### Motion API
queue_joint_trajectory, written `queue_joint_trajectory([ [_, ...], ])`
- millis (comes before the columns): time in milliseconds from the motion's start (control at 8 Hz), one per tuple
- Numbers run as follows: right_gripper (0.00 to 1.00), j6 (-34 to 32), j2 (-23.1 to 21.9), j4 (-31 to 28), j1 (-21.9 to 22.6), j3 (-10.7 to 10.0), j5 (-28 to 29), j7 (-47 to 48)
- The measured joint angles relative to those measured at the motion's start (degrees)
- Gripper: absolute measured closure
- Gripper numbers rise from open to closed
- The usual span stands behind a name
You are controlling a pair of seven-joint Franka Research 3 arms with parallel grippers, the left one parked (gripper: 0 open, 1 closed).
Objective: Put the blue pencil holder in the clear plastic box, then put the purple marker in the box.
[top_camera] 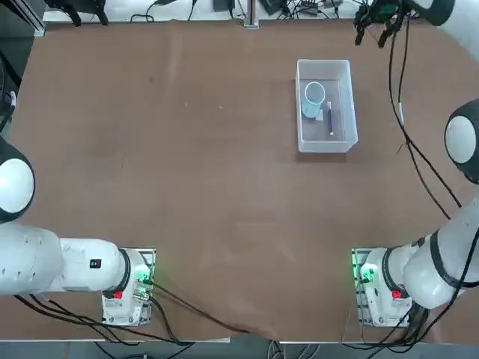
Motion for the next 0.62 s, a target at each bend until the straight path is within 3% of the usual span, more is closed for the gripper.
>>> queue_joint_trajectory([
  [625,0.01,-7.49,-10.52,1.31,-5.89,-0.28,-0.15,-11.84],
])
